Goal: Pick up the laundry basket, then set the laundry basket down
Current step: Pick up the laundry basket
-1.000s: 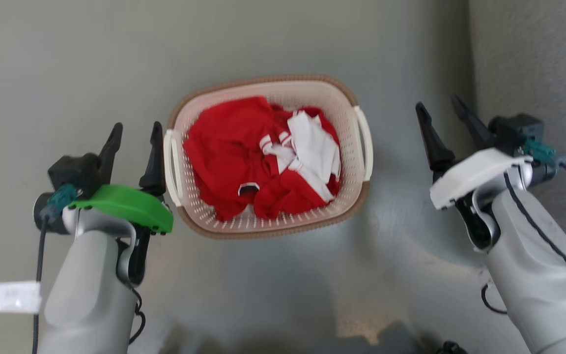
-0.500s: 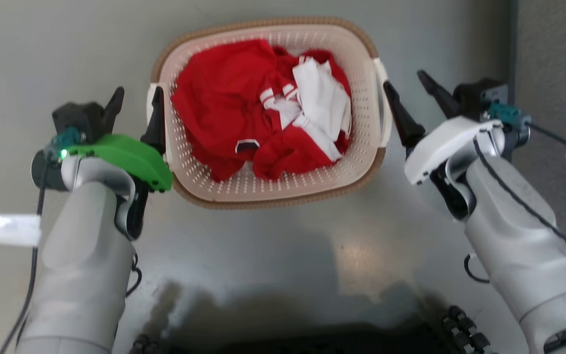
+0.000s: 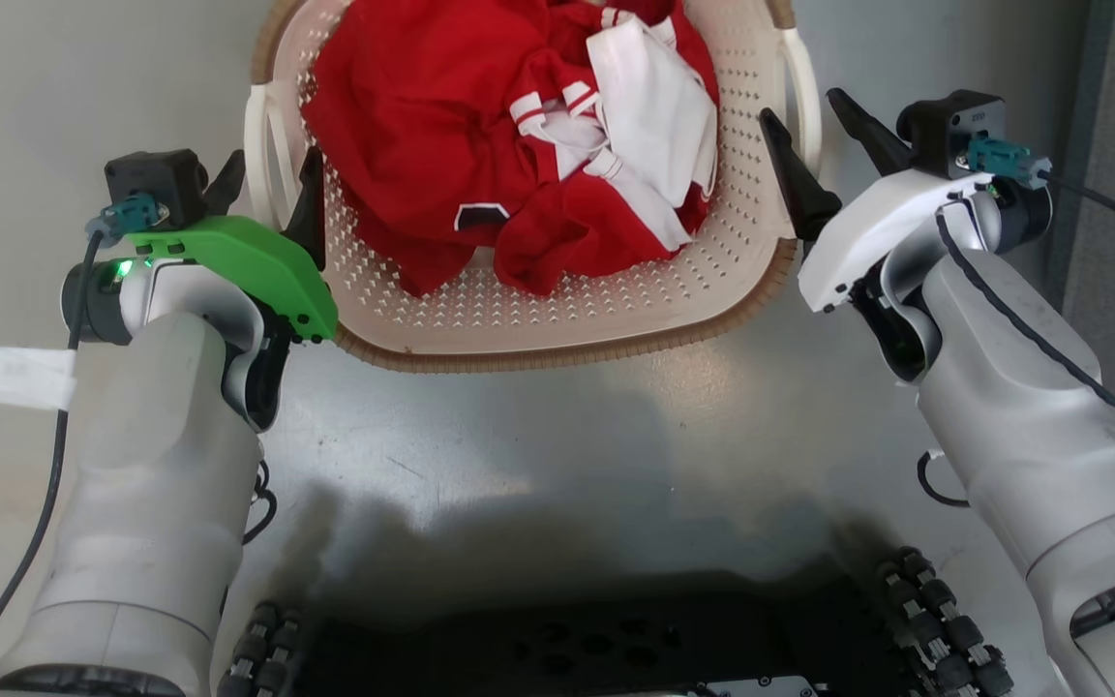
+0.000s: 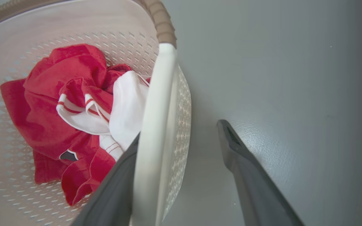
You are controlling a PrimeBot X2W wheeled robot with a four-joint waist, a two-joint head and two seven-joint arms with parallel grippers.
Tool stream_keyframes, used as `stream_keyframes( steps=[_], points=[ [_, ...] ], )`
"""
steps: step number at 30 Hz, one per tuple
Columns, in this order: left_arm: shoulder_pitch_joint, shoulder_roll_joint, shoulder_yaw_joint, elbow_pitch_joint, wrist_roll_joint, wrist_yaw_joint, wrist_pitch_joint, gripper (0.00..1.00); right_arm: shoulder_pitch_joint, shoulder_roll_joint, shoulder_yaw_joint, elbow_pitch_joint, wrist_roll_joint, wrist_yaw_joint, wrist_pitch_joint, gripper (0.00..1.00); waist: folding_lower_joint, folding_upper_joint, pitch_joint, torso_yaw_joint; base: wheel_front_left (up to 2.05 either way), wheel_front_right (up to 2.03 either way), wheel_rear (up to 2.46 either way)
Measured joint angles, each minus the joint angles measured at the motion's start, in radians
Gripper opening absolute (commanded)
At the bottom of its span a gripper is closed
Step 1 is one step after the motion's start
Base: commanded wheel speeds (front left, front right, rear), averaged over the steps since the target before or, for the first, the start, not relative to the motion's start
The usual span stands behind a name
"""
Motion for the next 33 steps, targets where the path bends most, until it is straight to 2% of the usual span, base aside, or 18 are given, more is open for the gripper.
stream_keyframes(
  steps=[4,5,6,7,8,9,10,11,12,22,30,33],
  points=[
    [-0.018,-0.001,-0.009,0.032,-0.010,0.000,-0.001,1.00,-0.021,0.001,0.016,0.024,0.013,0.001,-0.002,1.00,0.0000,0.0000,0.020,0.002,0.00,0.00,0.00],
    [-0.024,-0.001,-0.012,0.039,-0.016,0.000,-0.001,0.96,-0.027,0.002,0.018,0.029,0.016,0.001,-0.002,1.00,0.0000,0.0000,0.022,0.003,0.00,0.00,0.00],
    [-0.029,-0.001,-0.016,0.048,-0.020,0.000,-0.001,0.69,-0.033,0.002,0.021,0.034,0.016,0.001,-0.005,0.95,0.0000,0.0000,0.023,0.003,0.00,0.00,0.00],
    [-0.033,-0.001,-0.020,0.055,-0.025,0.000,-0.001,0.65,-0.036,0.002,0.024,0.038,0.018,0.001,-0.007,0.90,0.0000,0.0000,0.023,0.003,0.00,0.00,0.00],
    [-0.036,-0.003,-0.025,0.059,-0.035,-0.005,-0.001,0.49,-0.040,0.004,0.028,0.042,0.020,0.001,-0.009,0.71,-0.0001,0.0000,0.023,0.002,0.00,0.00,0.00],
    [-0.040,-0.007,-0.030,0.063,-0.045,-0.008,-0.001,0.40,-0.043,0.007,0.031,0.046,0.025,0.001,-0.009,0.47,-0.0001,0.0000,0.023,0.002,0.00,0.00,0.00],
    [-0.045,-0.010,-0.035,0.068,-0.050,-0.008,-0.001,0.24,-0.046,0.009,0.035,0.052,0.029,0.001,-0.010,0.36,-0.0001,0.0000,0.023,0.001,0.00,0.00,0.00],
    [-0.049,-0.013,-0.040,0.073,-0.052,-0.009,-0.001,0.05,-0.050,0.011,0.039,0.056,0.035,0.002,-0.010,0.20,-0.0001,0.0000,0.023,0.001,0.00,0.00,0.00],
    [-0.059,-0.015,-0.045,0.085,-0.060,-0.008,-0.001,0.00,-0.054,0.019,0.047,0.062,0.047,0.009,-0.014,0.00,-0.0001,0.0000,0.023,0.000,0.00,0.00,0.00],
    [-0.066,-0.023,-0.103,0.129,-0.118,-0.008,-0.002,0.00,-0.069,0.037,0.071,0.115,0.082,-0.001,-0.021,0.00,-0.0001,0.0000,-0.005,-0.008,0.00,0.00,0.00],
    [-0.060,-0.023,-0.158,0.161,-0.145,-0.008,0.007,0.00,-0.068,0.039,0.102,0.159,0.130,-0.001,-0.024,0.00,-0.0001,0.0000,-0.070,-0.015,0.00,0.00,0.00],
    [-0.044,-0.022,-0.178,0.165,-0.187,-0.008,0.024,0.00,-0.064,0.041,0.119,0.180,0.144,0.000,-0.023,0.00,-0.0001,0.0000,-0.103,-0.019,0.00,0.00,0.00]
  ],
)
